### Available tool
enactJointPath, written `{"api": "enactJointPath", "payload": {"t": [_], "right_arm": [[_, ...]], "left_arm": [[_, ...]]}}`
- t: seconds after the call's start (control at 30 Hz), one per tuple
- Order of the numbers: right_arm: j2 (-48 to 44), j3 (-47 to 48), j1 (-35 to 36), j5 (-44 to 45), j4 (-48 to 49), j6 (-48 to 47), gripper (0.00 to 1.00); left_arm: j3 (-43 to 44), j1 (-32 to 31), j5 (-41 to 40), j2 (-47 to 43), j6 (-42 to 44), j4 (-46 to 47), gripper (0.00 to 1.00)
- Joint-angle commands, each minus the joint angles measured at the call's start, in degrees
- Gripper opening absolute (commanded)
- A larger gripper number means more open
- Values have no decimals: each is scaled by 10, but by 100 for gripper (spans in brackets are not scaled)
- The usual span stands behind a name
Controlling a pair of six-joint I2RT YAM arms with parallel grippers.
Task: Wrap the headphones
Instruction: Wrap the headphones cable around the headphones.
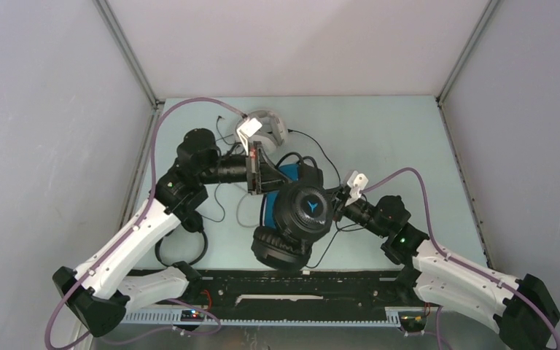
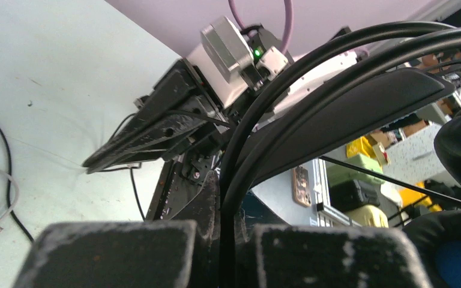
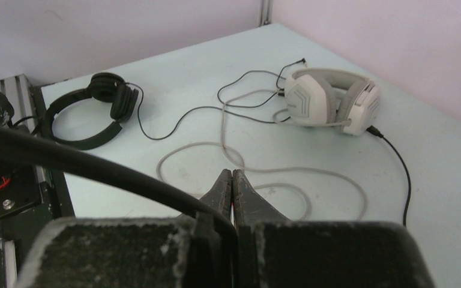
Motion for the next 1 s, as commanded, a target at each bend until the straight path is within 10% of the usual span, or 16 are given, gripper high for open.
{"api": "enactJointPath", "payload": {"t": [0.0,0.4,0.97], "right_arm": [[21,43,-3,-10,26,-4,0],[-8,86,-19,2,-68,-43,0],[-5,246,-12,-50,-417,35,0]], "left_arm": [[15,-41,56,-9,15,-7,0],[58,-92,-63,2,272,-299,0],[35,-200,-636,19,441,-320,0]]}}
